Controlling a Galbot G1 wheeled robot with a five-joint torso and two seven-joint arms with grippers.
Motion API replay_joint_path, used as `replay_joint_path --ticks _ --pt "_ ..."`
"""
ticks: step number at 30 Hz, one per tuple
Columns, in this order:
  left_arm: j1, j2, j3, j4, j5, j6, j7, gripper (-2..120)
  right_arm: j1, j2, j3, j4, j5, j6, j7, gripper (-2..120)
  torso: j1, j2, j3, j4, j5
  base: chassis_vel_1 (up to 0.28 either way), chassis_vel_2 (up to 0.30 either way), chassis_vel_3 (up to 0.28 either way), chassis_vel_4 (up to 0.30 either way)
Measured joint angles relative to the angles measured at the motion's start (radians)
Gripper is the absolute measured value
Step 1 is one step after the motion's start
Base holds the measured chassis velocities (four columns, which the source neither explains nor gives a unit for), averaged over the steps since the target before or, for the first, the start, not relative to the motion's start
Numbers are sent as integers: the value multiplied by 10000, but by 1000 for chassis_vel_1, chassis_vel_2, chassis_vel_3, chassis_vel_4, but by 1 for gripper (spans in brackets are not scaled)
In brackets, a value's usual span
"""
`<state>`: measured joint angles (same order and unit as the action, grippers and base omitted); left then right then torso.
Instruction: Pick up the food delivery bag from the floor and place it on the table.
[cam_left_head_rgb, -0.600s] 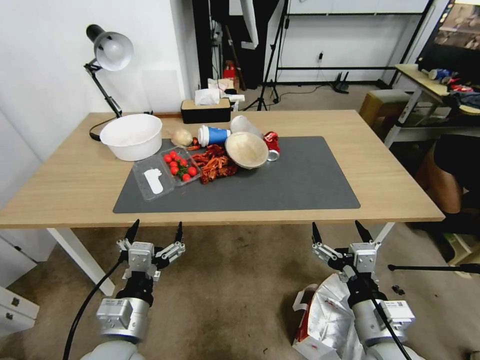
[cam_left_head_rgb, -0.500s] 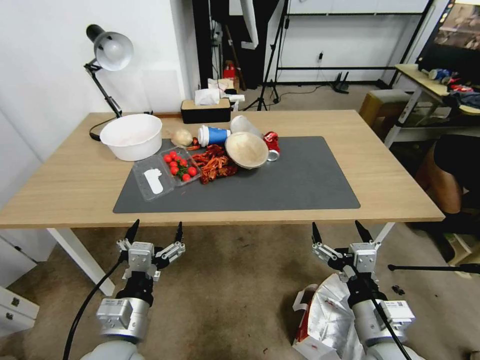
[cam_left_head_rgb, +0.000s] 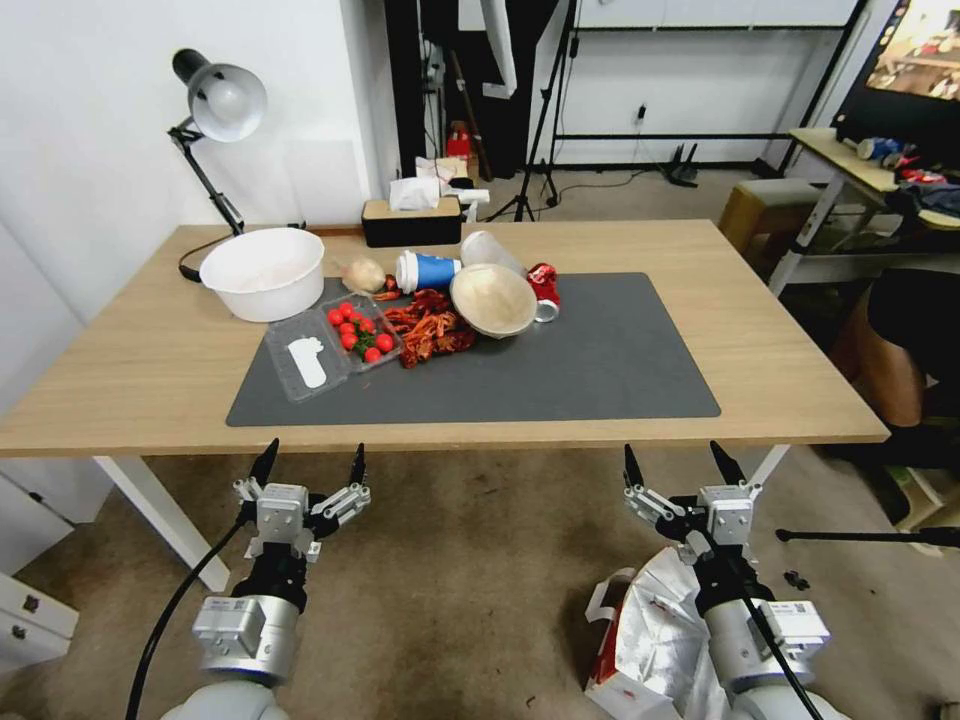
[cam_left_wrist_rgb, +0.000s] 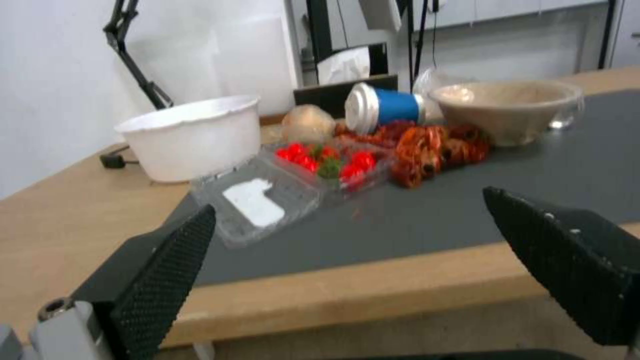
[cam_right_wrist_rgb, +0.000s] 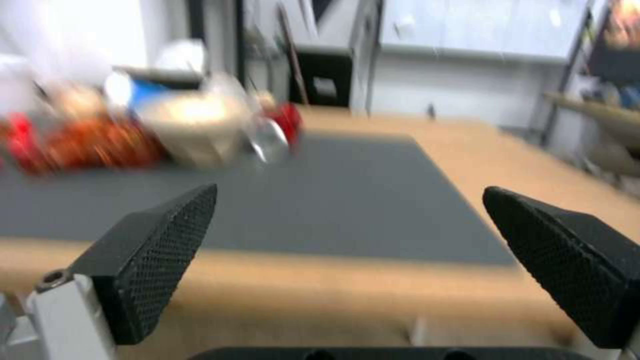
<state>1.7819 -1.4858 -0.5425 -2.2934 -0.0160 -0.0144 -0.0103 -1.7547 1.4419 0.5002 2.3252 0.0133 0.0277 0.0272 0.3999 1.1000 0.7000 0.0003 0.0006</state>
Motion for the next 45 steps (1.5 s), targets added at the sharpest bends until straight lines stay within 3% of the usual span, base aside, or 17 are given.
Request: replay_joint_path --ticks 1,2,4,5,6,10,14,29,45 --pt "0 0 0 0 0 0 0 100 0 0 0 0 0 0 0 100 0 0 0 0 0 0 0 0 0" --pt "-486 370 230 188 -422 -416 -296 100 270 -367 -225 190 87 212 129 100 0 0 -1 15 -15 0 0 0 0" --pt "-847 637 379 317 -704 -677 -494 100 361 -501 -312 227 214 214 188 100 1 0 -1 6 -12 0 0 0 0" --pt "-1097 803 468 384 -880 -869 -621 100 413 -580 -379 234 330 211 218 100 3 -1 0 -13 -9 0 0 0 0" --pt "-1340 972 584 488 -1086 -1056 -735 100 473 -648 -399 252 432 217 255 100 4 -1 1 -11 -8 0 0 0 0" --pt "-1405 1031 619 660 -1148 -1215 -736 100 494 -686 -435 219 461 217 272 100 0 -1 0 1 -3 0 0 0 0" --pt "-1402 1009 515 910 -994 -1640 -623 100 491 -730 -409 178 463 222 271 100 1 -1 0 -1 -7 0 0 0 0" --pt "-1292 993 530 924 -843 -1771 -655 100 468 -647 -456 127 456 295 268 100 -38 -88 -50 -2 -6 0 0 0 0" --pt "-1291 959 588 941 -740 -1742 -687 100 506 -614 -453 99 456 290 311 100 -445 -1014 -564 -2 -6 0 0 0 0"
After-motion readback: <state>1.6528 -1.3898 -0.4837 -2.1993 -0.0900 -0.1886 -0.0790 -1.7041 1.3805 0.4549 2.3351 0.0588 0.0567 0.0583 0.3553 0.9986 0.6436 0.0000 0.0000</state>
